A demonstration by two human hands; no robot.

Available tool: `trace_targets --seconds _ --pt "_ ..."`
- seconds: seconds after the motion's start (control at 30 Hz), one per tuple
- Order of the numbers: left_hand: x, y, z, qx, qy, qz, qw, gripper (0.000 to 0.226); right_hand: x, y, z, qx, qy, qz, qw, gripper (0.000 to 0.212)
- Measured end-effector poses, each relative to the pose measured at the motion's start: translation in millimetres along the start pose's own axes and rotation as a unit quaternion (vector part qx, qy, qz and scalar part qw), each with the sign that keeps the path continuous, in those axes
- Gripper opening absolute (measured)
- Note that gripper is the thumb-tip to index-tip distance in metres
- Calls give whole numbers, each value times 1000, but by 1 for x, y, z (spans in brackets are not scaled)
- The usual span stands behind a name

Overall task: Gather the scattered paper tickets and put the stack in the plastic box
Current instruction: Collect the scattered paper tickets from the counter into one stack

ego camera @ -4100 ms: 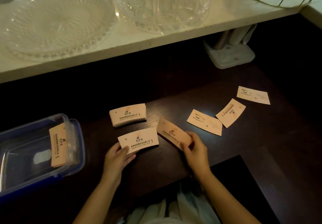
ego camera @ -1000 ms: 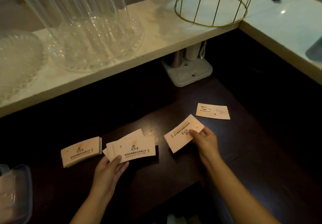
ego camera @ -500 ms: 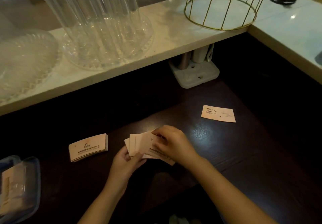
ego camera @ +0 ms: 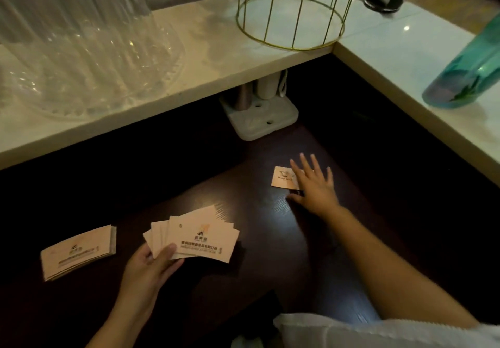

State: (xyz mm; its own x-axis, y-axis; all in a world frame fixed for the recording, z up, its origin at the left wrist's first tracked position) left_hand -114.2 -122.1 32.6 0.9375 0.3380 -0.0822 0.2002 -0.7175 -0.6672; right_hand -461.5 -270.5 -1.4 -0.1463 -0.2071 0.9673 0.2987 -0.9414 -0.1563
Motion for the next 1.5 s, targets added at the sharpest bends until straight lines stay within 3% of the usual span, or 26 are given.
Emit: trace_targets --seconds 0.13,0.33,0.43,0.5,0.57,0.63,0.67,0.73,0.8,0.93,1.07,1.17,1.27,1.37,1.5 --pt "1 4 3 13 -11 -15 1000 22 -8 4 -28 8 66 82 994 84" --pt "0 6 4 6 -25 -26 999 18 -1 -12 -22 34 139 -33 989 67" --pt "1 7 2 7 -37 -39 999 19 5 -22 -7 112 14 -28 993 44" --pt "1 8 0 10 -55 -47 997 20 0 -27 6 194 -87 21 977 44" --pt "-1 8 -2 11 -69 -49 996 23 7 -30 15 205 -106 7 973 48" --pt "-2 6 -5 5 -76 -49 996 25 29 -31 25 111 -17 -98 989 39" --pt "-2 5 -5 1 -78 -50 996 24 43 -32 34 47 83 -156 983 30" --pt "-2 2 -6 -3 -81 -49 995 20 56 -29 60 13 350 -193 917 22" --pt "-1 -1 -6 -1 -87 -46 995 19 59 -26 106 79 492 -131 857 30" --pt "6 -6 -6 -3 -102 -44 994 21 28 -29 170 99 468 -1 878 22" --pt "19 -13 -6 -23 -104 -48 993 23 15 -29 202 72 479 -30 874 38" --pt "32 -16 -2 -24 -119 -70 990 24 9 -28 221 66 435 -76 895 65" --pt "47 -22 2 -21 -129 -82 988 27 -3 -28 243 63 513 0 856 97" --pt "67 -29 6 -17 -114 -93 989 26 -17 -32 270 158 544 86 819 98" --pt "88 -37 8 -6 -104 -128 986 18 -28 -34 295 256 428 77 863 87"
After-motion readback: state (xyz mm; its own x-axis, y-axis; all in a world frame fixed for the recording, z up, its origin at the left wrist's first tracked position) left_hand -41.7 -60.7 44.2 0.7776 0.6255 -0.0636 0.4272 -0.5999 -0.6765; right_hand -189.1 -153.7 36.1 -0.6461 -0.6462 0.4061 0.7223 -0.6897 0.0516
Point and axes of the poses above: each hand's wrist, its own y-axis towards the middle knuckle, its own x-axis out of the back of the hand, z = x × y, the point moved 4 cm from there along y, towards the middle knuckle, and after that the axes turned 11 degrees about x, right-handed, at the moved point
